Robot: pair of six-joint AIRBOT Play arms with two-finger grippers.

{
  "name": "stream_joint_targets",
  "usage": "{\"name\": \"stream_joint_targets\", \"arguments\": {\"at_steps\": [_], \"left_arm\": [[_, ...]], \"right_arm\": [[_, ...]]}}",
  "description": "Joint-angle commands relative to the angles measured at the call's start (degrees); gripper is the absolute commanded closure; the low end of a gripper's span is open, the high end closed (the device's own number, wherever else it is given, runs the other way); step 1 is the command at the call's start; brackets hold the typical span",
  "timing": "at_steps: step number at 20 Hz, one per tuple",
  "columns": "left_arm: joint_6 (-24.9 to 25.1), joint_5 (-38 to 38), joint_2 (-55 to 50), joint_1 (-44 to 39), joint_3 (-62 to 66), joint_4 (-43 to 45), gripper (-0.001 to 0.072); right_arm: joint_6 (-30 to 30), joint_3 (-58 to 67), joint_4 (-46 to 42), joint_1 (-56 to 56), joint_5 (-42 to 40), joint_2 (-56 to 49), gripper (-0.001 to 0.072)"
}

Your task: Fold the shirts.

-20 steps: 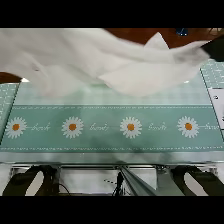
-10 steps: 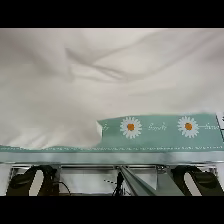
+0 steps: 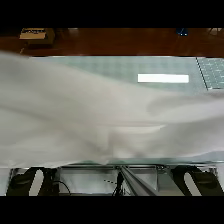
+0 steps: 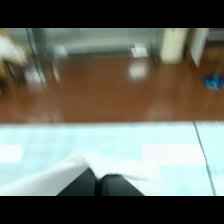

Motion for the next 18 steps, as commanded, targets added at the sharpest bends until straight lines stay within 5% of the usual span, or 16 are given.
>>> {"name": "stream_joint_targets", "arguments": {"at_steps": [1, 5, 8, 15, 18], "left_arm": [[-6.29, -17.03, -1.44, 0.02, -1.68, 3.34, 0.0692], [-4.22, -16.02, -3.91, 0.04, -15.06, 8.7, 0.0692], [0.35, -7.32, -8.74, 0.0, -30.05, 8.39, 0.0692], [17.4, 14.36, -34.69, -1.9, -38.23, -3.06, 0.0691], [19.5, 26.69, -42.49, -2.1, -38.12, -5.25, 0.0691]], "right_arm": [[-3.56, -1.18, -6.36, 0.02, 19.89, -3.06, 0.0685], [-6.82, -9.07, -4.44, 0.02, 18.21, -12.72, 0.0685], [-9.42, -11.8, -2.67, 0.02, 12.87, -26.32, 0.0685], [-10.93, -11.8, 6.27, 0.02, -16.52, -50.4, 0.0684], [-9.31, -11.8, 9.84, 0.02, -28.72, -55.39, 0.0684]]}}
